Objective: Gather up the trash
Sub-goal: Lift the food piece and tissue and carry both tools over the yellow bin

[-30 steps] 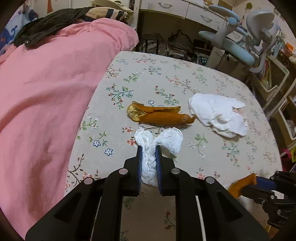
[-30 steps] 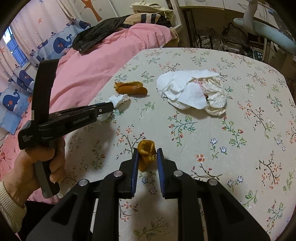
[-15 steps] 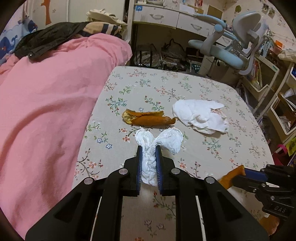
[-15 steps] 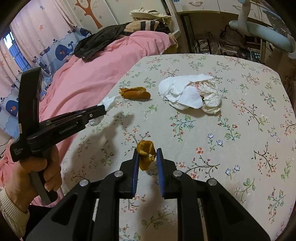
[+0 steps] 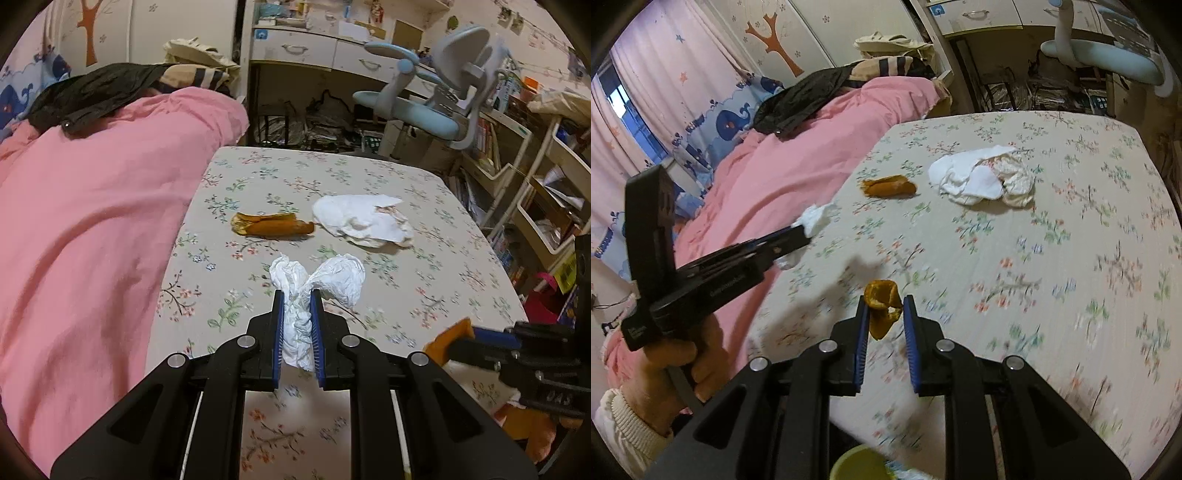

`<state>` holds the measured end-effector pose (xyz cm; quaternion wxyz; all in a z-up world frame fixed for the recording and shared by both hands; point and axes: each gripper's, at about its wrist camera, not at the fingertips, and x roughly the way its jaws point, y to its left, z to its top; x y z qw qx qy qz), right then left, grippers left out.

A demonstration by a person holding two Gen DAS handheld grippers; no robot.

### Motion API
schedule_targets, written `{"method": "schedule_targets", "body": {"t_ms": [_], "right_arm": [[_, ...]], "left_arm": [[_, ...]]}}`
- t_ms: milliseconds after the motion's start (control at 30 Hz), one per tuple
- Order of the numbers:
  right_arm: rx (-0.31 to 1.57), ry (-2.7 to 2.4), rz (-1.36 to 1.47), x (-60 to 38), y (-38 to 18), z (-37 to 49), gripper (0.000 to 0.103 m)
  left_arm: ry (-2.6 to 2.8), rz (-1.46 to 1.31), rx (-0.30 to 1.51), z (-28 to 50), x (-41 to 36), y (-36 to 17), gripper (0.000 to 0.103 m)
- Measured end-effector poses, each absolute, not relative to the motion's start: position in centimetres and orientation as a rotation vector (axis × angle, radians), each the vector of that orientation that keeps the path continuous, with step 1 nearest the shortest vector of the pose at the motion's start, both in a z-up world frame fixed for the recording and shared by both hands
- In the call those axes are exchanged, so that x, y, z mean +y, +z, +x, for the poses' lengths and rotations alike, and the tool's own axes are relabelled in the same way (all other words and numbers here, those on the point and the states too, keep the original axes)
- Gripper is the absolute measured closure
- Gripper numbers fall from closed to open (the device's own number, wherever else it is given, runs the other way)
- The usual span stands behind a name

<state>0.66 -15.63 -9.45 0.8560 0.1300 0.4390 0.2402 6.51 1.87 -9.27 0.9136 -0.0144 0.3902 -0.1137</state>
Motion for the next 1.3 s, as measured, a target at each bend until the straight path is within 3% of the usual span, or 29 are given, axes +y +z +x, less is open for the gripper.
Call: {"method": "schedule_targets", "body": {"t_ms": [867,1300], "right_arm": [[1.037,0.584,0.407,-15.3,-13.6,-13.8,0.084],[1.088,0.58,0.395,-14.7,-15.0,-16.9,0.084]], "left_arm": [[-0.246,0.04,0.764,-7.1,-0.7,-9.6,0.09],[-0.26,0.07,0.788,-10.7,-1.2,-11.0,0.09]]}}
